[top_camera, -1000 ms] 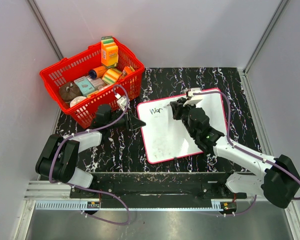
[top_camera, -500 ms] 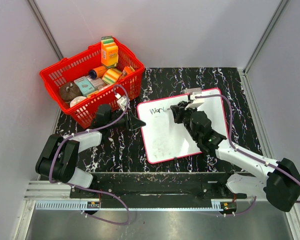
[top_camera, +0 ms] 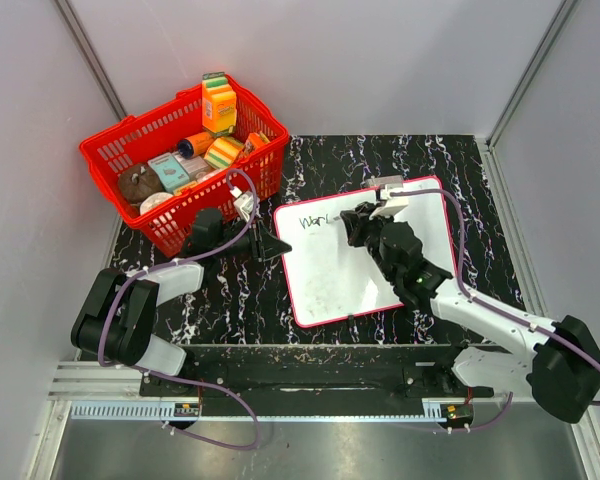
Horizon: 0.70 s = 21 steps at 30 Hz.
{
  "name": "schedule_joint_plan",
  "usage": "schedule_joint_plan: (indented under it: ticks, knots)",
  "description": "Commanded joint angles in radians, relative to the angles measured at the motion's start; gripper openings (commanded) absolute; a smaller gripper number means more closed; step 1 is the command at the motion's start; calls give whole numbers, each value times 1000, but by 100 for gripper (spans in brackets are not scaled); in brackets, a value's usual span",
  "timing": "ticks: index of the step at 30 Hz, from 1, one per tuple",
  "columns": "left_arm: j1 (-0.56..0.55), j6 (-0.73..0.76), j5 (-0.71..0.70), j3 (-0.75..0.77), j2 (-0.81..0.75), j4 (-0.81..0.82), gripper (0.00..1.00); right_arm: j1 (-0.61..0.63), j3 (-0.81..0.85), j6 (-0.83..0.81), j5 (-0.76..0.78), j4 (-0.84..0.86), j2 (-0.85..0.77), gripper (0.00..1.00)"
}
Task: Write a sentence on the whiteboard
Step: Write with the whiteboard marker on the whiteboard.
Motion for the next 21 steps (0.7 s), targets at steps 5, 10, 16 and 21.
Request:
schedule_joint_plan:
  ticks: [5, 10, 16, 21]
  knots:
    - [-25, 103, -9, 15, 9, 1, 0, -11, 65, -35, 50, 32, 29, 0]
    - [-25, 103, -11, 15, 9, 2, 0, -17, 73, -40, 53, 34, 41, 0]
    - [-25, 105, -11, 15, 9, 2, 0, -21, 76, -41, 58, 34, 41, 0]
    - [-27, 105, -11, 15, 8, 2, 0, -38, 65, -70, 78, 18, 7, 0]
